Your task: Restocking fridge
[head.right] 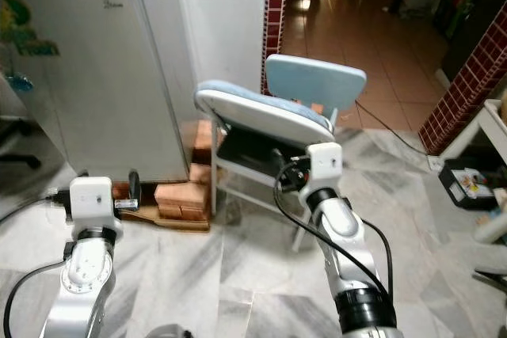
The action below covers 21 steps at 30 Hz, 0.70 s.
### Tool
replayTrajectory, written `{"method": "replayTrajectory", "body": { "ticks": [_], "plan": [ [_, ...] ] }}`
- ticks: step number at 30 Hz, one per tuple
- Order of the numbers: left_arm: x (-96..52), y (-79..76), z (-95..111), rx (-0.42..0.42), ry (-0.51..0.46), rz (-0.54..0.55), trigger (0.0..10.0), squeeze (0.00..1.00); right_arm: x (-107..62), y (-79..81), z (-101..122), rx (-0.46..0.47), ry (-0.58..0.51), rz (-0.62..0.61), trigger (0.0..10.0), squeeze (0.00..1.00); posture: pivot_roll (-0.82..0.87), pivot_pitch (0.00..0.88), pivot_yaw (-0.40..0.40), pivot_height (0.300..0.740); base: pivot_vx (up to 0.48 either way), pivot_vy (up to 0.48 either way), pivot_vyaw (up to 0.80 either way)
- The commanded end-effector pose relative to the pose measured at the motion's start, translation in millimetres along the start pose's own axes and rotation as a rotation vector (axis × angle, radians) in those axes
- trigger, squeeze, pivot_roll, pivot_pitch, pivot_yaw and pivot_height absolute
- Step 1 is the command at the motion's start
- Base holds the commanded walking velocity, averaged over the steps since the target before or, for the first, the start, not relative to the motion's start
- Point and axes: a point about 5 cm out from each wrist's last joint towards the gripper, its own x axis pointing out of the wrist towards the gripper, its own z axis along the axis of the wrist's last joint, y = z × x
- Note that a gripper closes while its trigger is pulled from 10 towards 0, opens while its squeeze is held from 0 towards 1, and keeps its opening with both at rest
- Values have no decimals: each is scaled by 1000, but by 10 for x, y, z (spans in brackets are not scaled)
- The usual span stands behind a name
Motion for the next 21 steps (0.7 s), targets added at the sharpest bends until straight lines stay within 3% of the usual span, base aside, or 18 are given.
{"method": "replayTrajectory", "body": {
  "ticks": [1,11,21],
  "plan": [
    [6,8,33,6,-9,-3,10000,0,-5,10,2,18,-14,-20,10000,0,-14,0,30,740,0,480,-663],
    [47,53,-39,-11,17,13,10000,0,-69,64,-87,-11,1,-8,10000,0,-21,0,36,740,0,480,-681],
    [124,90,-1,1,-12,22,10000,0,45,17,-32,8,-32,-58,10000,0,-19,0,58,740,0,480,-800]
  ]
}}
